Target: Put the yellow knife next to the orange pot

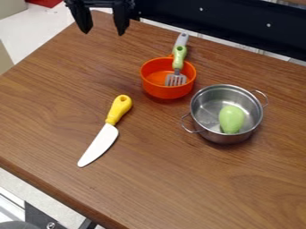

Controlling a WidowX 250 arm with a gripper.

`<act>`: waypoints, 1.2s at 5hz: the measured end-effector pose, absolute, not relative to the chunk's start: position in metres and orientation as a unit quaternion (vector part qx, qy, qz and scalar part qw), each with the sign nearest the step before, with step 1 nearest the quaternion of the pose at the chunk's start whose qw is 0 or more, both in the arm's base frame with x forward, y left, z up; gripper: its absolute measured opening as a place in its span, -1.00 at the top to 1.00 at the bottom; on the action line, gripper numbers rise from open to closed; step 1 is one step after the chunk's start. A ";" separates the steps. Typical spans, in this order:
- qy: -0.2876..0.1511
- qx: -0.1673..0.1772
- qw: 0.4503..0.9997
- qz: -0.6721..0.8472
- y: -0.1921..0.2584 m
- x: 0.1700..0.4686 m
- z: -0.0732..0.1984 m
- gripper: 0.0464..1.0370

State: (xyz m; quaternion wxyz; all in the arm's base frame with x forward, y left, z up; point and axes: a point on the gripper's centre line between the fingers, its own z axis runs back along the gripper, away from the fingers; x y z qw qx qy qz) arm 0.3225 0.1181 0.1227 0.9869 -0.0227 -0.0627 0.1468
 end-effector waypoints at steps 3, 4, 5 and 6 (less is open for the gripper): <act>-0.039 -0.038 0.993 0.109 0.102 0.293 0.094 -0.92; -0.034 -0.044 0.994 0.093 0.095 0.281 0.081 -0.92; -0.035 -0.038 0.996 0.070 0.086 0.276 0.070 -0.92; -0.038 -0.036 0.997 0.050 0.076 0.270 0.055 -0.92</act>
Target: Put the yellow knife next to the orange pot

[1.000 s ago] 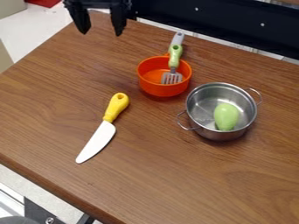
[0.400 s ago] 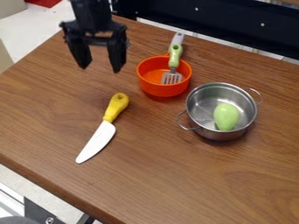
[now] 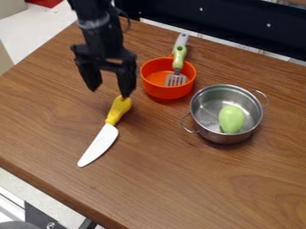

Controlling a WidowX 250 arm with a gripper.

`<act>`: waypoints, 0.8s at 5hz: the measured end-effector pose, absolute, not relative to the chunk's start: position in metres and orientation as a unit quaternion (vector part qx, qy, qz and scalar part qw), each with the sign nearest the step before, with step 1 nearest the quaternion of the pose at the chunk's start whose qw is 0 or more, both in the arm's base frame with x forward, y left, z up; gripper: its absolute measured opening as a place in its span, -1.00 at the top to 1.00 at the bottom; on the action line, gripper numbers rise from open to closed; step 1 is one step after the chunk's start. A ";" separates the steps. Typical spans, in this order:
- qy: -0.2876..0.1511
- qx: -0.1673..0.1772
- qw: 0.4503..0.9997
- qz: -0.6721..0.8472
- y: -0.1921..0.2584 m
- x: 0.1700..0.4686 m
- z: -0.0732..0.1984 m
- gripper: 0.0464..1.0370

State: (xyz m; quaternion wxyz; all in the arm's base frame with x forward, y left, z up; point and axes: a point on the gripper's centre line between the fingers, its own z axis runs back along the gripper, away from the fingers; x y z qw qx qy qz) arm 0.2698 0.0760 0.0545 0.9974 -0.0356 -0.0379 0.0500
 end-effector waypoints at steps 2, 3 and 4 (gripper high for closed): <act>-0.062 -0.025 0.998 0.023 0.068 0.259 0.038 -0.92; -0.070 -0.016 0.997 0.021 0.068 0.260 0.037 -0.92; -0.069 -0.009 0.997 0.024 0.069 0.262 0.030 -0.92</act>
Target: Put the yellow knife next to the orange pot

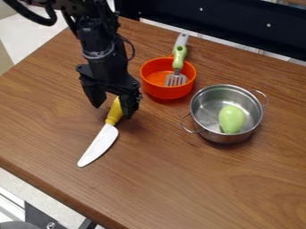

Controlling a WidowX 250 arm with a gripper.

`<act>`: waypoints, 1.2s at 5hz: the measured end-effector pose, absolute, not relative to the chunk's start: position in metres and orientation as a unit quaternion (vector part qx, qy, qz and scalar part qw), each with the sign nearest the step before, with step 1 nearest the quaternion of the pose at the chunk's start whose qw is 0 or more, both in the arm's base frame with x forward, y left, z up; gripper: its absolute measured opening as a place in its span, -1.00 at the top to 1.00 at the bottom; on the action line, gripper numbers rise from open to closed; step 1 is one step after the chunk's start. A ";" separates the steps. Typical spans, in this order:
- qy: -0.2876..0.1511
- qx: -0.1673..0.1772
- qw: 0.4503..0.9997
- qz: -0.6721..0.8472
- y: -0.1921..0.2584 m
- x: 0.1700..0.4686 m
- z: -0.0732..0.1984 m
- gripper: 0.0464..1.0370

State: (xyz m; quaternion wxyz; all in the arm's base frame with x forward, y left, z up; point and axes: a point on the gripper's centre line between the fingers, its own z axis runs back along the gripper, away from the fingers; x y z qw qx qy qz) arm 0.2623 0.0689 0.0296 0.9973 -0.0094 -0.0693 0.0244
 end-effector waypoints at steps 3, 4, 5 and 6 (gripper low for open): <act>-0.061 -0.006 0.998 0.032 0.073 0.277 0.022 -0.93; -0.058 -0.001 0.998 0.033 0.075 0.275 0.021 -0.82; -0.054 -0.001 0.997 0.050 0.076 0.275 0.019 -0.28; -0.044 -0.007 0.997 0.058 0.075 0.275 0.019 0.11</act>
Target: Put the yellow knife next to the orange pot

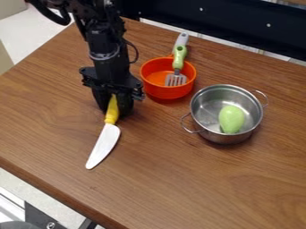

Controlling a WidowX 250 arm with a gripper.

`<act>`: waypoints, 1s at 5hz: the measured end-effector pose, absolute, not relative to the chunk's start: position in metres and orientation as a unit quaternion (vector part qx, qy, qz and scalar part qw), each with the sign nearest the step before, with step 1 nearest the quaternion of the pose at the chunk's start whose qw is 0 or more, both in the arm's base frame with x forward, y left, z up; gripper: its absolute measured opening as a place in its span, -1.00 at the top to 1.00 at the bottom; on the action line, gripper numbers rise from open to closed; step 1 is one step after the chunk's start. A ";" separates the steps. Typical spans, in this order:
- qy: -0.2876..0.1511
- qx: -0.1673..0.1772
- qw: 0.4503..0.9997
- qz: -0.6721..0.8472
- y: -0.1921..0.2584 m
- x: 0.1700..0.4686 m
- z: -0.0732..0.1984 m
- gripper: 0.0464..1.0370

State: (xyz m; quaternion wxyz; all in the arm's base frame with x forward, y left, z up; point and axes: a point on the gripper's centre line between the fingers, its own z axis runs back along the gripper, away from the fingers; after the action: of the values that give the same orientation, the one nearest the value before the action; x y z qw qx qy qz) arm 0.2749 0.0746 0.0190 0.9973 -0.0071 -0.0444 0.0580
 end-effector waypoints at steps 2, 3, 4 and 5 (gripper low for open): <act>-0.023 -0.006 0.997 0.074 0.080 0.270 0.020 0.11; -0.018 -0.010 0.996 0.087 0.088 0.266 0.022 0.11; -0.048 -0.020 0.992 0.116 0.100 0.272 0.043 0.11; -0.046 -0.021 0.980 0.190 0.106 0.272 0.055 0.11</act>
State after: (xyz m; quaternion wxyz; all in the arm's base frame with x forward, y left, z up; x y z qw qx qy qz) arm 0.2717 0.1063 0.0547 0.9805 -0.0215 -0.0463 0.1898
